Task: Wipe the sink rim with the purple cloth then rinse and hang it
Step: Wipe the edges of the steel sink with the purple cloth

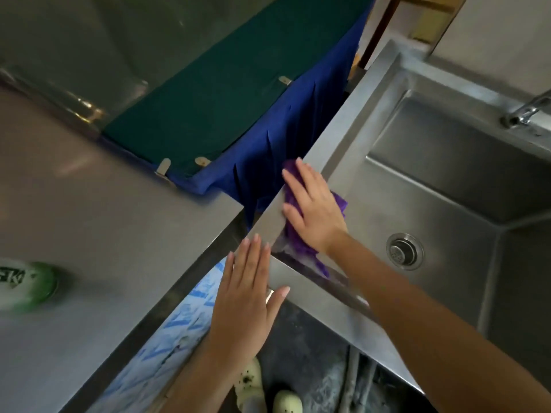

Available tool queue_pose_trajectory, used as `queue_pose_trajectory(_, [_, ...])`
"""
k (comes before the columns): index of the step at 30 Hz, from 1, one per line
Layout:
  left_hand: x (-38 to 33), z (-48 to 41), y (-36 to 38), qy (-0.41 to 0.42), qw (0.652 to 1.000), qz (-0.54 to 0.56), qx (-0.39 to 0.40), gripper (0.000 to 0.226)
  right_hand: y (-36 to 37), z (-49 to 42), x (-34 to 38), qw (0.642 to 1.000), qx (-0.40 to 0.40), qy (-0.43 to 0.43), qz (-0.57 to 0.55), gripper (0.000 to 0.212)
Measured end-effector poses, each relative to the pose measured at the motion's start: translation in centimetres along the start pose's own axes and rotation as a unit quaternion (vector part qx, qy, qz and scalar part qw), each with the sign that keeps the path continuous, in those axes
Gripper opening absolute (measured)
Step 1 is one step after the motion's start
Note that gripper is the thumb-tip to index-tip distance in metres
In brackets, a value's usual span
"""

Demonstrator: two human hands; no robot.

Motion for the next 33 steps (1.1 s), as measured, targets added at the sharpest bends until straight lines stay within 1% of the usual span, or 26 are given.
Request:
queue_pose_trajectory(2, [0.0, 0.2, 0.2, -0.008, 1.0, -0.001, -0.008, 0.068, 0.1, -1.9, -2.2, 0.999, -0.019, 0.035, 0.007, 0.059])
queue_pose_trajectory(5, [-0.1, 0.2, 0.3, -0.011, 1.0, -0.008, -0.012, 0.069, -0.1, -4.3, -5.0, 0.992, -0.028, 0.119, 0.018, 0.056])
queue_pose_trajectory(7, [-0.1, 0.3, 0.5, -0.011, 1.0, -0.01, -0.018, 0.069, 0.0, -4.8, -5.3, 0.987, -0.032, 0.159, 0.018, 0.054])
queue_pose_trajectory(10, [-0.1, 0.2, 0.4, -0.01, 1.0, -0.01, -0.015, 0.07, 0.0, -3.8, -3.8, 0.982, -0.042, 0.186, 0.006, 0.054])
queue_pose_trajectory(12, [-0.1, 0.1, 0.4, -0.01, 1.0, -0.008, -0.018, 0.071, 0.0, -2.3, -2.2, 0.984, -0.038, 0.173, -0.002, 0.054])
queue_pose_trajectory(14, [-0.3, 0.0, 0.4, -0.01, 1.0, -0.004, -0.019, 0.072, -0.4, -0.1, -0.3, 0.992, -0.027, 0.124, -0.022, 0.052])
queue_pose_trajectory(16, [-0.3, 0.0, 0.5, -0.009, 1.0, -0.005, -0.024, 0.072, -1.0, 2.5, 1.4, 0.996, 0.001, 0.068, -0.053, 0.052])
queue_pose_trajectory(18, [-0.2, 0.0, 0.5, -0.002, 1.0, -0.014, -0.023, 0.072, -1.5, 4.3, 2.5, 0.993, 0.033, 0.04, -0.106, 0.051])
queue_pose_trajectory(21, [-0.1, 0.2, 0.5, 0.005, 1.0, -0.013, -0.025, 0.072, -2.2, 5.7, 2.8, 0.979, 0.063, 0.046, -0.188, 0.046])
queue_pose_trajectory(23, [-0.2, 0.1, 0.4, 0.005, 1.0, -0.008, -0.025, 0.072, -2.8, 6.8, 2.9, 0.973, 0.07, 0.063, -0.209, 0.042])
queue_pose_trajectory(25, [-0.2, 0.1, 0.2, 0.001, 1.0, -0.002, -0.027, 0.074, -3.5, 8.1, 3.2, 0.973, 0.079, 0.081, -0.199, 0.039])
queue_pose_trajectory(28, [-0.4, 0.1, -0.1, 0.003, 1.0, -0.002, -0.026, 0.077, -4.4, 9.3, 3.9, 0.981, 0.08, 0.09, -0.15, 0.038])
queue_pose_trajectory(30, [-0.5, 0.1, -0.1, 0.006, 0.999, -0.016, -0.028, 0.075, -4.9, 9.6, 4.4, 0.985, 0.077, 0.098, -0.12, 0.038])
queue_pose_trajectory(33, [-0.7, 0.2, -0.1, 0.001, 0.999, -0.02, -0.032, 0.071, -5.1, 11.0, 5.2, 0.99, 0.048, 0.117, -0.055, 0.039])
Point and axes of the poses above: each hand's wrist, its own z-axis away from the middle knuckle, its own y-axis out of the palm, x = y × z, the point moved 1 cm from there along -z, towards the middle knuckle, and after that the axes turned 15 degrees about -x, right-handed, at the moved point
